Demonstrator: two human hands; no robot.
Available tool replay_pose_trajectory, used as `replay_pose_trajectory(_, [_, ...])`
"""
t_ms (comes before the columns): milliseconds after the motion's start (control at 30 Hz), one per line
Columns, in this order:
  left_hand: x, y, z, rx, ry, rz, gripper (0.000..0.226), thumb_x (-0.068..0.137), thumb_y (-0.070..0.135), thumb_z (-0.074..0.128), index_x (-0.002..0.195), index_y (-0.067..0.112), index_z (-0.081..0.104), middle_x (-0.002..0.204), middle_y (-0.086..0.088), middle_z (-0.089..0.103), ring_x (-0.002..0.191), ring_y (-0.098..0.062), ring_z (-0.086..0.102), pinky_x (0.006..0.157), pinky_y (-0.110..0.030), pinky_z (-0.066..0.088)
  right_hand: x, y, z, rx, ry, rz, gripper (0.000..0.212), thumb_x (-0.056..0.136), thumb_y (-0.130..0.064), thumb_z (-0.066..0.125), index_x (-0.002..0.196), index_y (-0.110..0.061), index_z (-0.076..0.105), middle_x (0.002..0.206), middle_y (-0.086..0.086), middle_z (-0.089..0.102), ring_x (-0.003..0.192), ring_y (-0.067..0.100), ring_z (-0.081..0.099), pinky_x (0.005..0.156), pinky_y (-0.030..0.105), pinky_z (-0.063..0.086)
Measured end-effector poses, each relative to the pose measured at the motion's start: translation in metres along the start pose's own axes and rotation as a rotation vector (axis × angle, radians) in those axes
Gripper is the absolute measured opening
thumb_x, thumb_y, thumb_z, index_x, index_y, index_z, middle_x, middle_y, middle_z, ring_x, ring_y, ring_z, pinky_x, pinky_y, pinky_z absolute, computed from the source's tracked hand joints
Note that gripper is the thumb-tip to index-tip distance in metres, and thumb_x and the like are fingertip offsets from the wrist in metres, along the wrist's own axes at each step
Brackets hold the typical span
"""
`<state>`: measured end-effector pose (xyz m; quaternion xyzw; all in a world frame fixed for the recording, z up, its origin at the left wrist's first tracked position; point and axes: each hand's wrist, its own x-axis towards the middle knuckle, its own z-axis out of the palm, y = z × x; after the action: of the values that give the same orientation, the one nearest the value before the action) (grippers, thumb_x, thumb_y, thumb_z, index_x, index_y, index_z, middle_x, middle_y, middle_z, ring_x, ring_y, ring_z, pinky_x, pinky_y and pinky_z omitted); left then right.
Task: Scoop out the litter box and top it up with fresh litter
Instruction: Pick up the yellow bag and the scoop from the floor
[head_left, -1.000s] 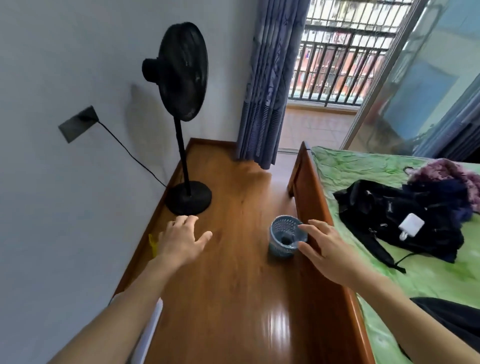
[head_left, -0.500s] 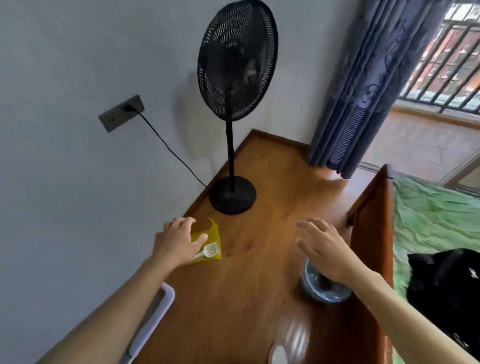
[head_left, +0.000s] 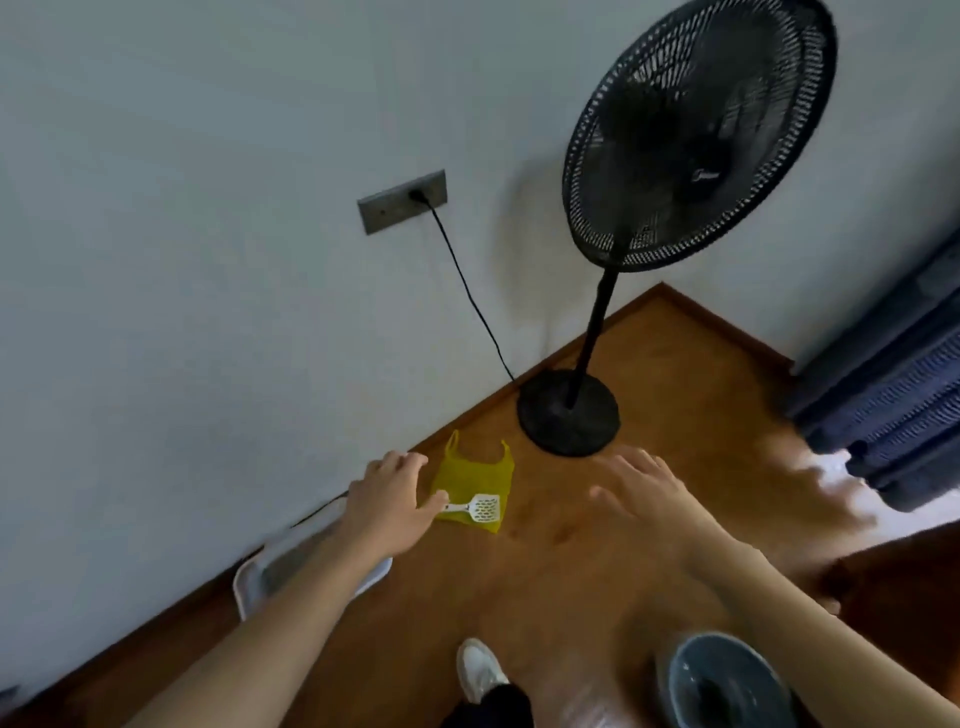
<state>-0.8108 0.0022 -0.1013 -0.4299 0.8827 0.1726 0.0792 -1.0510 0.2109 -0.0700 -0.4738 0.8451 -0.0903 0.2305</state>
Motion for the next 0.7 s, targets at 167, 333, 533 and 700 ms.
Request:
replay_pose_trajectory(167, [0.046,-0.014,0.007,-0.149,0.012,-0.042,0.057,0.095,0.056,0.047,0.142,0.025,0.04,0.146,0.003,0.042,0.132,-0.021,0.041,0.104,-0.043,0.043,0.061,0.008,0.0,-0.051,-0.059,0.013,0.072,0.089,-0.073,0.019,0.146,-0.033,0.033,0.152,-0.003,0.034,0.142,0.025,0.03,0.114,0.046,0.031])
replay_pose_trajectory(333, [0.077,-0.029,0.022,-0.188,-0.021,-0.115,0.057,0.095,0.057,0.047,0.143,0.026,0.041,0.146,0.003,0.043,0.133,-0.02,0.041,0.105,-0.041,0.042,0.12,0.025,0.014,-0.123,-0.119,0.018,0.086,0.081,-0.082,0.001,0.144,-0.034,0.033,0.146,-0.006,0.039,0.137,0.023,0.035,0.11,0.044,0.036])
replay_pose_trajectory(533, [0.105,-0.039,0.045,-0.222,-0.076,-0.176,0.056,0.096,0.057,0.047,0.143,0.026,0.041,0.145,0.002,0.044,0.133,-0.02,0.043,0.104,-0.041,0.044,0.183,0.013,0.032,-0.097,-0.207,-0.04,0.065,0.095,-0.065,0.027,0.147,-0.026,0.035,0.151,0.001,0.035,0.139,0.027,0.031,0.112,0.041,0.032])
replay_pose_trajectory(700, [0.141,-0.051,0.104,-0.236,-0.086,-0.225,0.055,0.096,0.056,0.046,0.142,0.027,0.041,0.143,0.003,0.045,0.129,-0.02,0.044,0.102,-0.042,0.044,0.251,0.034,0.095,-0.095,-0.306,-0.157,0.04,0.103,-0.037,0.04,0.141,-0.027,0.045,0.151,0.003,0.032,0.14,0.028,0.025,0.113,0.046,0.032])
